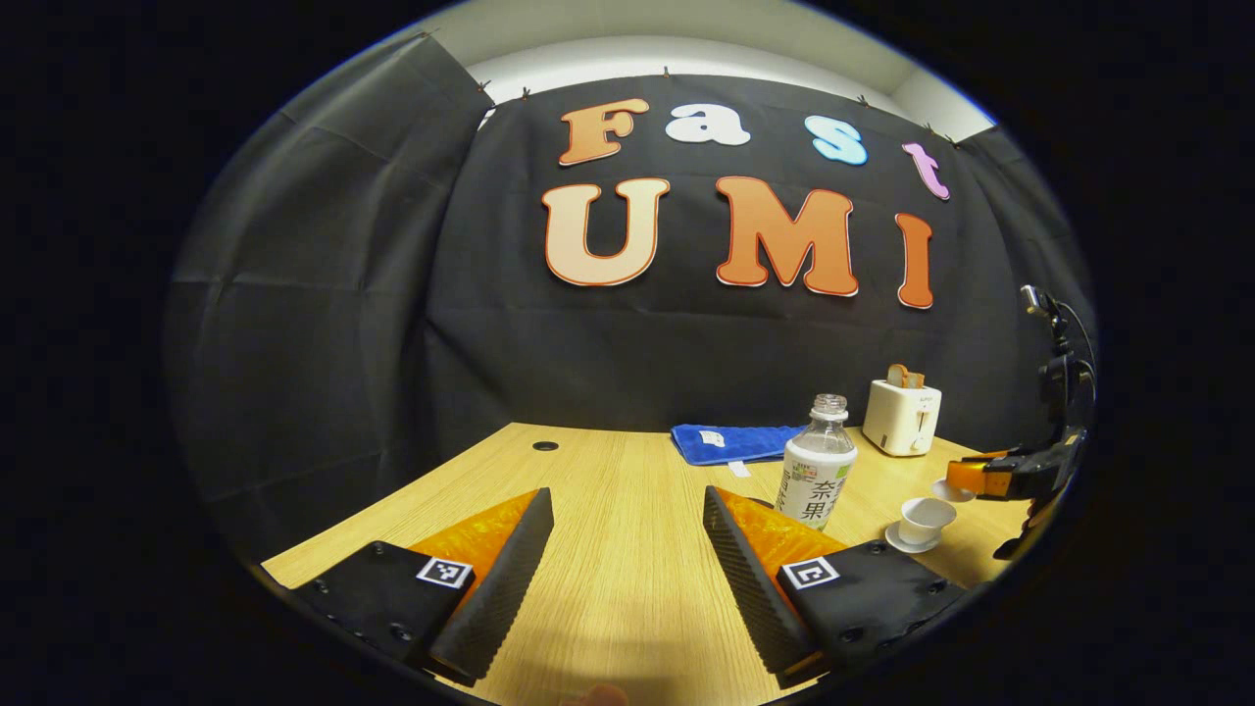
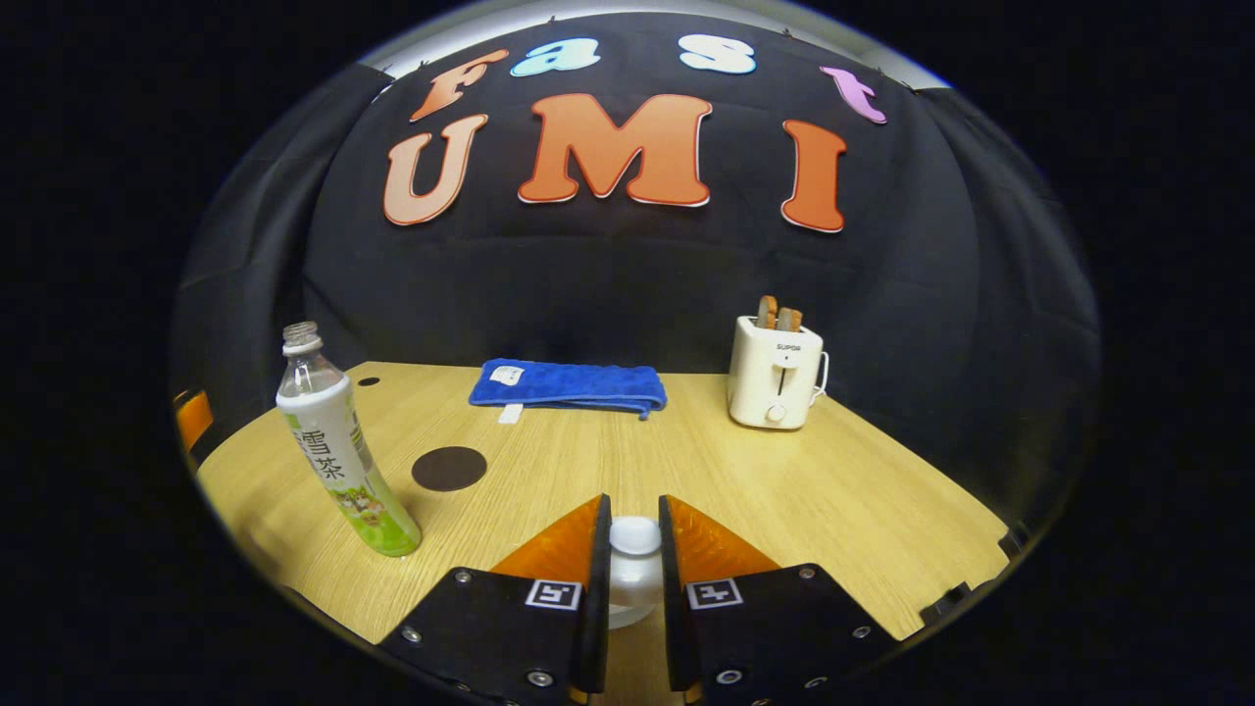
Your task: Open the teacup lid with one hand, grasp the water bottle and pour water into the teacup with the other hand; after pouring, place the water bottle on the coaster and then close the teacup lid.
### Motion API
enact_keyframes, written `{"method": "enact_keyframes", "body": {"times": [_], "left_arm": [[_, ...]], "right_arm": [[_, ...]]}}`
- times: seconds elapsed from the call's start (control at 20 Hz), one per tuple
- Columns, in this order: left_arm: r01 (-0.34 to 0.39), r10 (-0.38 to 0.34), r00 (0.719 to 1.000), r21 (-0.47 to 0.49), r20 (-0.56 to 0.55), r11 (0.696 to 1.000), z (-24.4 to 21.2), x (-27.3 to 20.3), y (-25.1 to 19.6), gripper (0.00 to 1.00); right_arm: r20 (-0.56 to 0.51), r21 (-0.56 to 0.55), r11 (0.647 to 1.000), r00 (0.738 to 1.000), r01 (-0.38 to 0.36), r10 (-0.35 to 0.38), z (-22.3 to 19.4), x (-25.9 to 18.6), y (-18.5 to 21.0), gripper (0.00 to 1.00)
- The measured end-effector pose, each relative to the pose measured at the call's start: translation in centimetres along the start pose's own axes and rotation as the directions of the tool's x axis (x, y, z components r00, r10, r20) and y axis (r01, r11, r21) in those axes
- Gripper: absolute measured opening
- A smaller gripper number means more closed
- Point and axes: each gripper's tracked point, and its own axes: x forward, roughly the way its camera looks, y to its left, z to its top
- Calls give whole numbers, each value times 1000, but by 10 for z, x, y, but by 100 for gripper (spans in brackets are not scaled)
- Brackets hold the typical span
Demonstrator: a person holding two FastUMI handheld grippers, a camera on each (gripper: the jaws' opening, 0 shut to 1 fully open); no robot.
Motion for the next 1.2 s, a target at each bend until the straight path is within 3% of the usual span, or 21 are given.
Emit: {"method": "enact_keyframes", "body": {"times": [0.35, 0.55, 0.6, 0.65, 1.0, 1.05, 1.2], "left_arm": [[22, -22, 1000, -17, -7, 1000, -4, 1, -12, 99], [55, -55, 999, -25, 2, 998, -5, 3, -34, 99], [74, -74, 997, -27, 1, 997, -7, 4, -43, 99], [94, -94, 996, -24, -2, 995, -10, 5, -53, 99], [212, -212, 977, 33, -8, 977, -21, 8, -119, 99], [226, -226, 974, 37, -7, 973, -23, 11, -126, 99], [256, -254, 966, 31, -59, 966, -45, 24, -145, 99]], "right_arm": [[-4, -6, 993, 993, 117, -117, -7, -10, -74, 25], [-16, 1, 989, 989, 146, -145, -19, -13, -100, 25], [-17, -1, 989, 989, 147, -147, -21, -13, -103, 20], [-17, -3, 989, 989, 145, -146, -23, -13, -104, 24], [-22, 4, 995, 994, 103, -103, -34, -8, -97, 25], [-23, 12, 995, 995, 99, -98, -34, -8, -97, 29], [-14, 27, 995, 996, 93, -92, -31, -9, -97, 24]]}}
